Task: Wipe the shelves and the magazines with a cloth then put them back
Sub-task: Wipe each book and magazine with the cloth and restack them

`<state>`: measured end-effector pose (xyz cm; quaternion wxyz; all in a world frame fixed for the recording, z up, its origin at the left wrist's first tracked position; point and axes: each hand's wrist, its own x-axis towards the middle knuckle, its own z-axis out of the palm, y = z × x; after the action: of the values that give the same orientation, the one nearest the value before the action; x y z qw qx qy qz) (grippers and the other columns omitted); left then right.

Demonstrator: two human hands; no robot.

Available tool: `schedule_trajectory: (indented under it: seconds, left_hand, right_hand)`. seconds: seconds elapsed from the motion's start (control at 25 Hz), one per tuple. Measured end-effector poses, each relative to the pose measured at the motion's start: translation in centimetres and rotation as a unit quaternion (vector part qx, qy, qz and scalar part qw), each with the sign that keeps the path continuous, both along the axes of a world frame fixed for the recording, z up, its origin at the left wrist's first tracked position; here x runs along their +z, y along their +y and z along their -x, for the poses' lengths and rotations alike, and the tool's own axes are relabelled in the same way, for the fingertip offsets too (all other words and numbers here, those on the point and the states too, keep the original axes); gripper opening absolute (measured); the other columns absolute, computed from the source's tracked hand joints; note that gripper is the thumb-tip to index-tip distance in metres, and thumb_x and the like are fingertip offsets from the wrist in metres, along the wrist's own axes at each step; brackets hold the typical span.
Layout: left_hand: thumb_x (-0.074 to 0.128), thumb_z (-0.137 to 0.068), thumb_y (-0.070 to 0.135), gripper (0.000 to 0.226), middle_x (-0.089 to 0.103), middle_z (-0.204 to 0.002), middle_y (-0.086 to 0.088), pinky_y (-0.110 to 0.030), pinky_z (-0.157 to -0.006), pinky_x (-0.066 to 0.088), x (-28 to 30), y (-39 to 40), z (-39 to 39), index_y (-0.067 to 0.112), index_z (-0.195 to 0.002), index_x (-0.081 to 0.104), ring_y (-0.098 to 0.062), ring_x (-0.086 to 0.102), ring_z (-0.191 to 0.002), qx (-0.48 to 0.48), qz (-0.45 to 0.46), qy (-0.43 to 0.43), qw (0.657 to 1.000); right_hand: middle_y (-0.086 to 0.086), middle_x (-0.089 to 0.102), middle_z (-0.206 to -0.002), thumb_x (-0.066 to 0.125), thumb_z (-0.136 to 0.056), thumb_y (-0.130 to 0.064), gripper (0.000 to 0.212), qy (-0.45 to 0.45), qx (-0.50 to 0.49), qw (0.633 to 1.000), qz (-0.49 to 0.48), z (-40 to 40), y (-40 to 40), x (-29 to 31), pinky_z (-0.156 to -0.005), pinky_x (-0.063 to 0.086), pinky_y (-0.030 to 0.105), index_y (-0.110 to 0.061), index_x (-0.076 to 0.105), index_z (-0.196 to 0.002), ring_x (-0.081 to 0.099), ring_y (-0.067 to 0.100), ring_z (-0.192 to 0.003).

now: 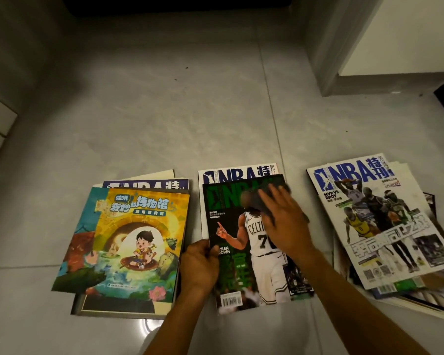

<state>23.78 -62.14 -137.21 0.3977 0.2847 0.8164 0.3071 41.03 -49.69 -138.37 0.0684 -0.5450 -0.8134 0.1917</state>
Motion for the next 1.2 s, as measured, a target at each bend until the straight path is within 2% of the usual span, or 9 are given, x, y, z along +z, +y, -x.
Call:
schedule_trajectory:
  seconds: [0.2,0.4,0.48,0.56,0.68,0.8,0.92,1.0,1.2]
  left_hand:
    - [0.062,-0.091,0.018,0.01,0.073,-0.086,-0.007,-0.044,-0.077,0.057,0.1,-0.1,0.0,0.012,-0.086,0.069,-0.023,0.069,-0.08,-0.002,0.012,0.0,1.0]
    - [0.058,-0.094,0.016,0.015,0.07,-0.086,-0.005,-0.036,-0.072,0.057,2.7,0.1,-0.2,0.018,-0.081,0.065,-0.019,0.066,-0.08,0.024,0.034,-0.069,0.997]
    - [0.058,-0.094,0.013,0.016,0.069,-0.086,-0.006,-0.03,-0.066,0.053,5.4,0.6,-0.5,0.008,-0.081,0.066,-0.02,0.066,-0.083,0.046,-0.002,-0.127,0.991]
    - [0.058,-0.093,0.014,0.018,0.07,-0.086,-0.007,-0.027,-0.062,0.052,8.3,1.4,-1.1,0.001,-0.083,0.065,-0.021,0.066,-0.082,0.036,-0.04,-0.158,0.986]
    - [0.058,-0.093,0.016,0.017,0.071,-0.078,-0.006,-0.022,-0.049,0.049,12.4,2.5,-3.0,0.007,-0.082,0.067,-0.016,0.067,-0.064,0.022,-0.103,-0.205,0.973]
    - [0.057,-0.094,0.02,0.015,0.072,-0.079,-0.008,-0.027,-0.051,0.05,15.4,3.5,-4.4,0.011,-0.092,0.068,-0.018,0.063,-0.057,0.016,-0.164,-0.245,0.955]
    - [0.055,-0.095,0.019,0.014,0.074,-0.084,-0.007,-0.029,-0.058,0.05,15.9,3.5,-4.8,0.013,-0.098,0.068,-0.02,0.064,-0.065,0.01,-0.15,-0.256,0.955]
    - [0.054,-0.094,0.014,0.015,0.074,-0.086,-0.007,-0.03,-0.06,0.05,15.6,3.0,-4.8,0.012,-0.098,0.068,-0.021,0.064,-0.07,0.021,-0.13,-0.267,0.955]
    - [0.055,-0.094,0.013,0.013,0.073,-0.086,-0.006,-0.028,-0.057,0.049,13.2,2.0,-4.4,0.013,-0.09,0.067,-0.02,0.066,-0.07,0.019,-0.089,-0.24,0.966]
  right_hand:
    - [0.002,0.031,-0.153,0.037,-0.09,-0.05,0.06,-0.015,0.027,0.998,-0.059,-0.4,-9.4,-0.7,-0.111,0.031,0.052,-0.031,0.031,-0.146,0.02,0.025,-0.142]
    - [-0.005,0.032,-0.153,0.038,-0.076,-0.081,0.082,-0.072,0.121,0.988,-0.06,-1.3,-15.9,-1.1,-0.112,0.009,0.042,-0.034,0.035,-0.144,0.025,0.022,-0.141]
    - [-0.003,0.039,-0.147,0.04,-0.072,-0.077,0.084,-0.079,0.074,0.991,-0.075,-3.0,-15.5,-0.5,-0.113,0.014,0.045,-0.031,0.037,-0.142,0.033,0.026,-0.136]
    - [0.001,0.059,-0.129,0.045,-0.076,-0.061,0.067,-0.011,0.006,0.995,-0.095,-4.4,-15.2,0.4,-0.103,0.041,0.042,-0.025,0.047,-0.133,0.054,0.024,-0.118]
    - [-0.003,0.072,-0.092,0.055,-0.085,-0.037,0.039,0.173,-0.103,0.973,-0.109,-5.9,-14.2,3.5,-0.071,0.052,0.013,-0.023,0.06,-0.121,0.066,0.006,-0.073]
    - [-0.016,0.068,-0.078,0.066,-0.086,-0.03,0.022,0.352,-0.264,0.897,-0.044,-6.7,-12.1,8.7,-0.066,0.055,0.022,-0.04,0.061,-0.105,0.066,0.003,-0.072]
    - [-0.009,0.073,-0.091,0.069,-0.082,-0.022,0.018,0.573,-0.43,0.695,0.067,-9.0,-10.3,11.6,-0.072,0.056,0.041,-0.032,0.066,-0.097,0.069,0.015,-0.088]
    - [-0.002,0.072,-0.104,0.067,-0.084,-0.019,0.027,0.636,-0.485,0.593,0.093,-11.9,-9.3,11.9,-0.078,0.055,0.047,-0.023,0.066,-0.11,0.068,0.023,-0.093]
    - [0.009,0.064,-0.118,0.075,-0.08,-0.022,0.048,0.46,-0.666,0.581,0.088,-16.8,-9.4,8.3,-0.094,0.05,0.048,-0.005,0.06,-0.121,0.062,0.032,-0.103]
